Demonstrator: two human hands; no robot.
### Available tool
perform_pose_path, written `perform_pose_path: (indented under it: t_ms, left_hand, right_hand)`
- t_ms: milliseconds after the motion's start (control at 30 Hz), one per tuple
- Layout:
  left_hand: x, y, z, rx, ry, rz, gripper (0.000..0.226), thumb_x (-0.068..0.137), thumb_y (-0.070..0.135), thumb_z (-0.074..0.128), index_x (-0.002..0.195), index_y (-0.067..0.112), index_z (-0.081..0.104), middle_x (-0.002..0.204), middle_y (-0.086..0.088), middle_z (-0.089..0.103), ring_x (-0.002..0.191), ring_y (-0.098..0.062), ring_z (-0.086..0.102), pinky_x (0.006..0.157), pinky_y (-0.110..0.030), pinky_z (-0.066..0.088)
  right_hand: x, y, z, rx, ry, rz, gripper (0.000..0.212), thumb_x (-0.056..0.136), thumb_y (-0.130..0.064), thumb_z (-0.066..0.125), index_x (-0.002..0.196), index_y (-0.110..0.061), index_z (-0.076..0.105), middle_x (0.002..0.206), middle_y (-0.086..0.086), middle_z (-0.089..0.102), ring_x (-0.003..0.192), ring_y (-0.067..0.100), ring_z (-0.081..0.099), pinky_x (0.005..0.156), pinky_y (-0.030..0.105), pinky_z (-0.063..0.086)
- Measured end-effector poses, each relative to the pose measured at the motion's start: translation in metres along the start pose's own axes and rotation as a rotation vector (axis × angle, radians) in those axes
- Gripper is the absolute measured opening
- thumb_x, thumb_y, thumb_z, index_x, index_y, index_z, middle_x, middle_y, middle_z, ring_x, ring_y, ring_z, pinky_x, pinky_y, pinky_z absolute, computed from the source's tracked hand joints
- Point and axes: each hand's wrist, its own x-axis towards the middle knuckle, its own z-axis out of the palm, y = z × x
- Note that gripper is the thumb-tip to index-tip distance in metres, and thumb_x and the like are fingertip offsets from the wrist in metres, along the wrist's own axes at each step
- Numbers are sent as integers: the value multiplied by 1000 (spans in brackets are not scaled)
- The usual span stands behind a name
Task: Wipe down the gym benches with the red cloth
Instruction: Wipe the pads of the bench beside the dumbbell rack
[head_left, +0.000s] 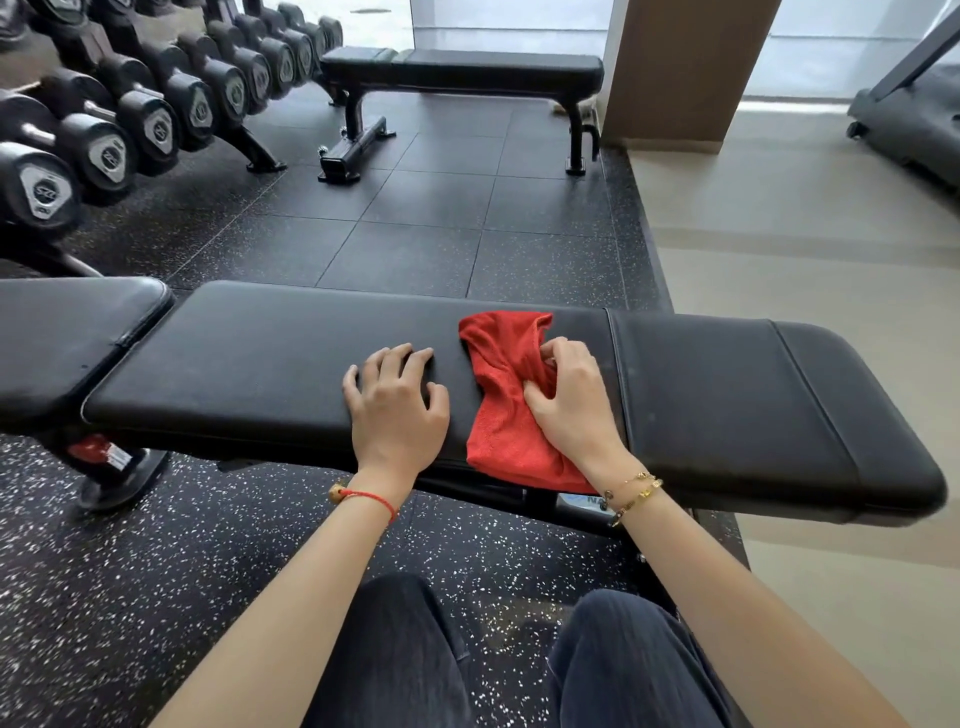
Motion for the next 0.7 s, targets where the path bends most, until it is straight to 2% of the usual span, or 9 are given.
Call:
perform_pose_path:
  t_ms: [133,200,333,467,500,633,700]
  left_hand:
    - [0,-2,3,-5,17,3,41,89,26,52,128,21,62,139,-1,57,133,-23,44,117,-49,22]
    - [0,-3,5,-14,33,7,42,88,27,49,128,20,62,138,-1,57,133,-22,45,117,-49,22]
    - [0,-4,6,-17,27,-1,46,87,29,46,129,20,61,140,-1,56,135,-23,44,118,-50,21]
    - [-1,6,-6,-34,-77,-36,44,92,20,53,136,18,55,144,-2,52,140,-23,40,120,-51,18]
    - [-2,11,-14,-55,-99,-51,43,92,18,54,136,18,56,143,-1,52,139,-22,41,120,-51,18]
    - [-15,39,-67,-120,-150,-84,40,90,13,55,130,19,60,135,1,58,130,-20,49,119,-48,24]
    - [-23,52,-104,-124,-173,-81,39,90,12,56,128,19,61,132,1,60,127,-19,52,118,-47,27]
  right_hand:
    - [-3,1,1,115,40,-63,31,81,-5,62,111,-11,55,111,10,50,104,23,53,98,33,42]
    - [-4,1,2,118,53,-103,32,82,-4,59,112,-13,53,109,8,53,99,24,56,92,31,43]
    - [1,-3,3,174,45,-124,29,83,-3,55,107,-17,47,97,2,63,88,23,61,79,37,47]
    - [9,-14,-5,342,19,37,25,82,-1,57,102,-15,49,93,-5,68,83,7,64,77,18,44]
    - [11,-19,-10,404,-8,110,24,82,-2,58,101,-15,49,93,-5,68,84,5,64,79,18,45]
    - [6,-43,-48,548,-129,338,26,81,1,63,100,-12,50,90,-1,66,87,13,64,87,38,50]
    - [-1,-62,-77,570,-170,392,28,80,3,63,100,-11,51,89,-2,64,87,14,63,88,39,49]
